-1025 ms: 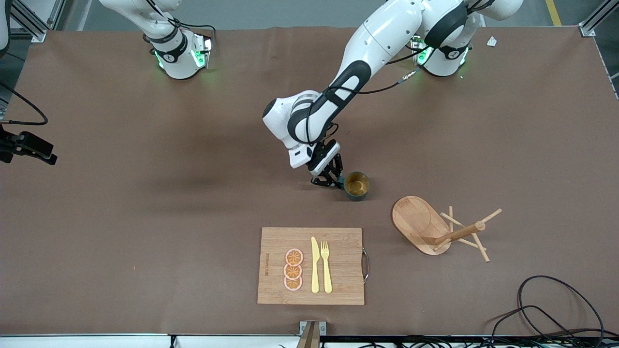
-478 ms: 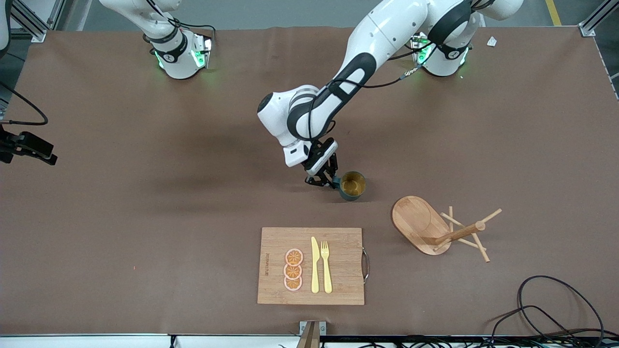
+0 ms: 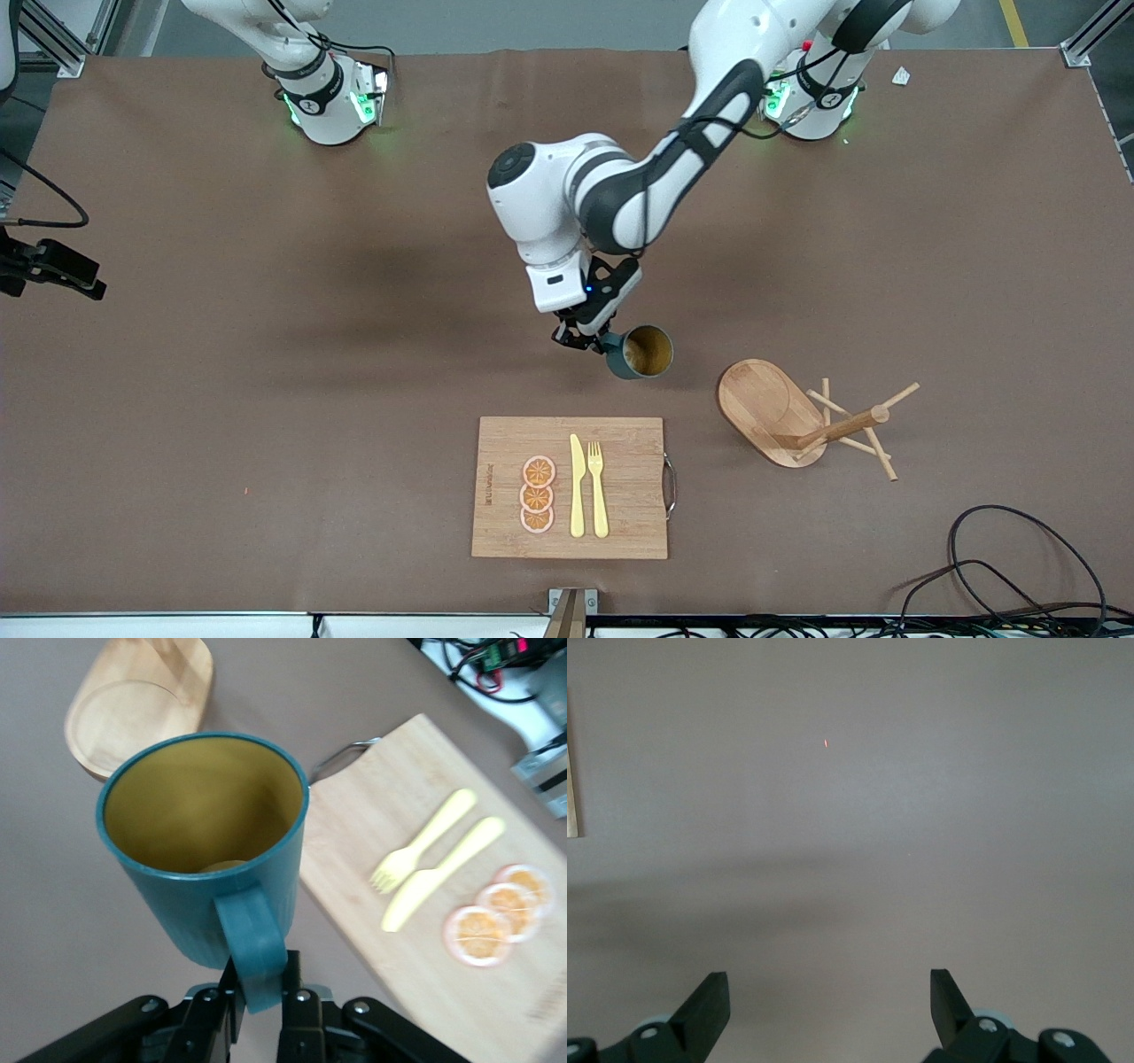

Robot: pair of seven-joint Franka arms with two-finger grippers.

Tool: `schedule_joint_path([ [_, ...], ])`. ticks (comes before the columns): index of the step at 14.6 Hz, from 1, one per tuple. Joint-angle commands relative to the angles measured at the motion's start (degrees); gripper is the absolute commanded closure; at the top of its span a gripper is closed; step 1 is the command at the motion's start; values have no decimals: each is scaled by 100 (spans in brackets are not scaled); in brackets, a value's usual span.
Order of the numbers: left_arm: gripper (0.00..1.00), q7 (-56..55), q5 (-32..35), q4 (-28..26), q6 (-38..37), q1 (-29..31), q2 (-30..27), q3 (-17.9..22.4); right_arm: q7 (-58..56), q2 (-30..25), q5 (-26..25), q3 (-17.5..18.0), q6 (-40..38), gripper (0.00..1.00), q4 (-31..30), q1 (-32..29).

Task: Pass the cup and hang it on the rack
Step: 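Lift the mug with the left gripper and carry it to the rack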

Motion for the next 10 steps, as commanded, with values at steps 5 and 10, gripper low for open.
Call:
schedule_joint_path([
  [5, 99, 1244, -2059, -170, 438, 956, -1045, -43, 136, -101, 53, 54, -71, 0, -44, -50],
  [10, 100, 2474, -3984, -170, 544, 1897, -1554, -35, 136, -92, 53, 45, -71, 0, -44, -50],
])
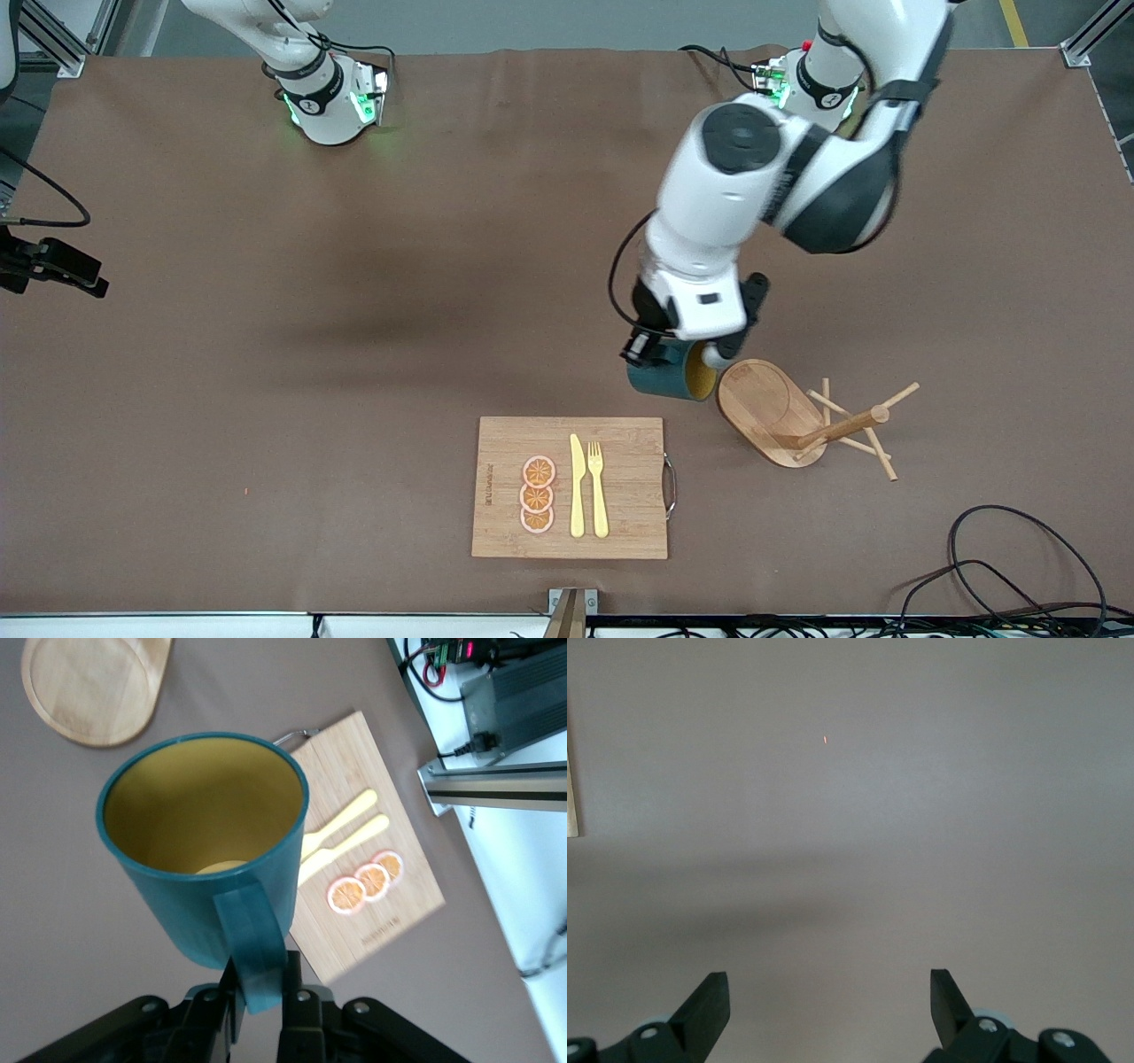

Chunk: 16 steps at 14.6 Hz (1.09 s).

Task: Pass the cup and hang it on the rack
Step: 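Lift the mug with the left gripper and carry it to the rack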

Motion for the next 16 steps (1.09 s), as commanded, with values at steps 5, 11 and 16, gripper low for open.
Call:
schedule_joint_path([
  [5, 100, 1348, -2135, -212, 76, 1283, -717, -43, 79, -100, 51, 43, -41, 0, -51, -42],
  [11, 100, 2545, -3534, -274, -302, 2109, -780, -35, 79, -100, 51, 43, -50, 0, -51, -42],
  [16, 100, 3230, -4159, -335, -750, 2602, -718, -26, 79, -100, 42, 51, -50, 0, -51, -33],
])
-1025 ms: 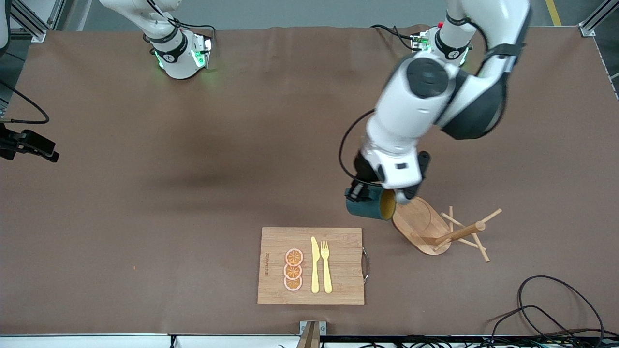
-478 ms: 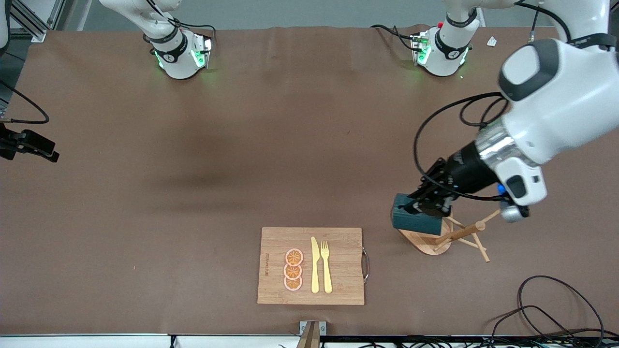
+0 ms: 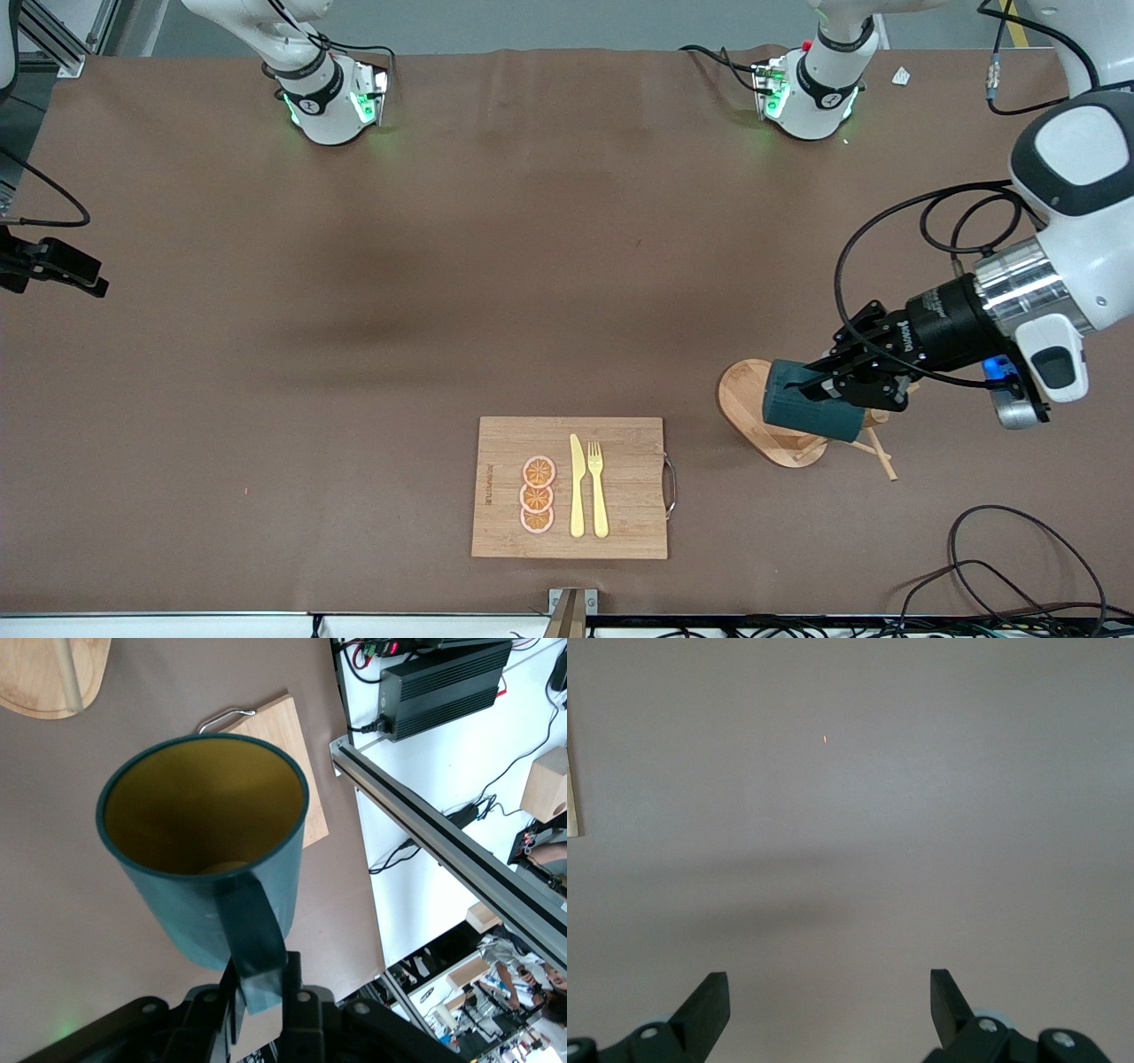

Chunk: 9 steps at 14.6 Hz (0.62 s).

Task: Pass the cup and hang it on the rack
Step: 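Tilt the mug and hook its handle onto a rack peg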

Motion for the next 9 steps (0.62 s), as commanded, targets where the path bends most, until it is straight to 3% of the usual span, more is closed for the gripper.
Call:
schedule_joint_path([
  [1, 100, 463, -497, -232, -172, 314, -67, -32, 76, -100, 50, 42, -42, 0, -54, -33],
  [4, 100, 860, -1096, -487, -277, 446, -14, -23, 76, -100, 42, 42, -42, 0, -54, -33],
  [9, 100, 1527, -1974, -576, -1269, 886, 416, -23, 76, -100, 42, 42, -51, 0, -54, -42],
])
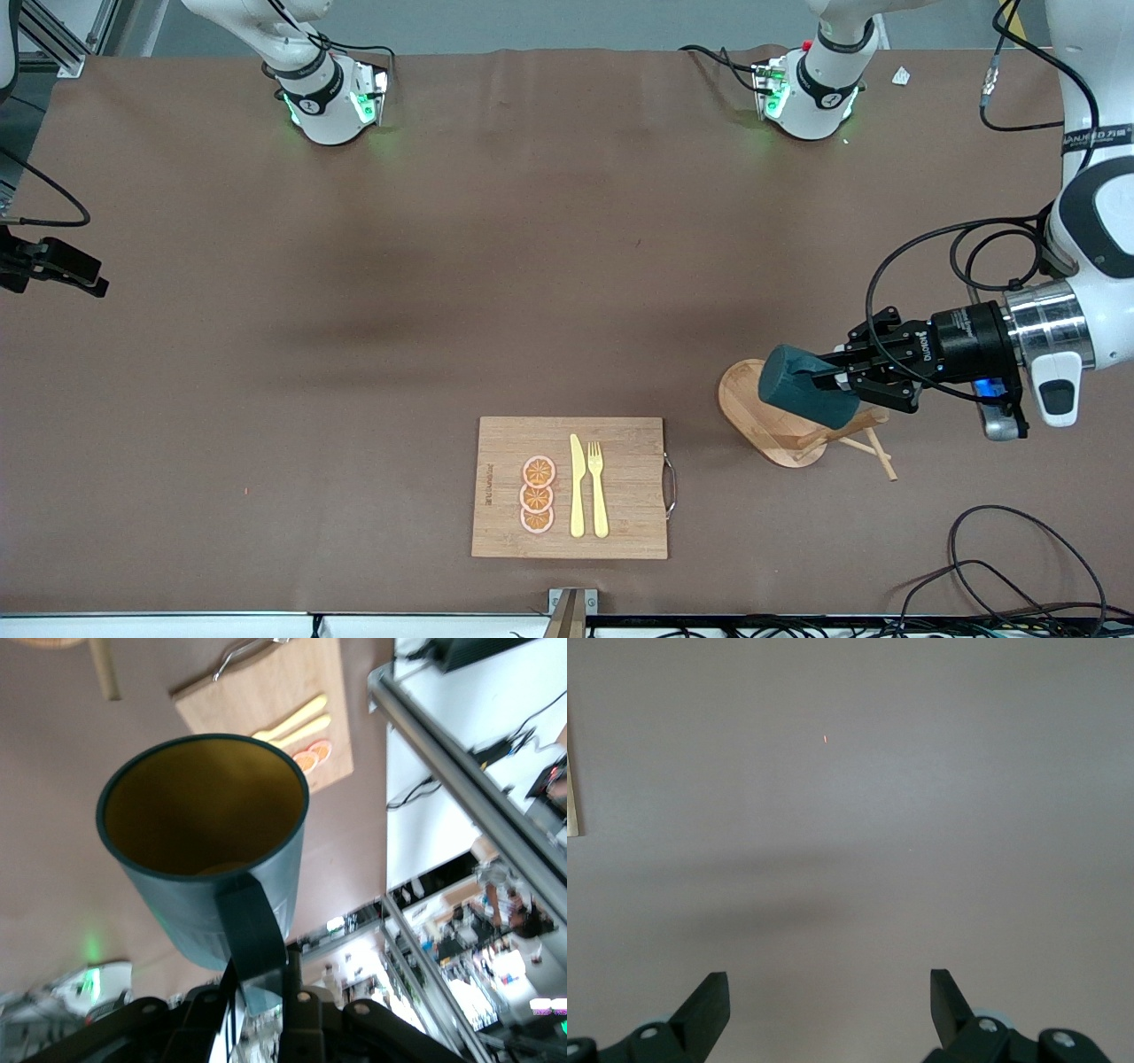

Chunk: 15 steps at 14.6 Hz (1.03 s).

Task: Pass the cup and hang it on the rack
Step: 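Tilt the mug and hook its handle onto a rack peg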

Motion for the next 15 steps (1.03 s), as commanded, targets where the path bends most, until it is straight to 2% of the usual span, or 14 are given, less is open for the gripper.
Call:
schedule_joint_path([
  [1, 100, 438, -357, -10, -476, 274, 186, -32, 75, -100, 42, 39, -43, 0, -57, -42],
  [4, 99, 386, -778, -18, -486, 319, 380, -23, 75, -100, 50, 39, -43, 0, -66, -42],
  [15, 99, 202, -955, -264, -372, 248, 547, -23, 75, -92, 42, 39, -26, 0, -57, -42],
])
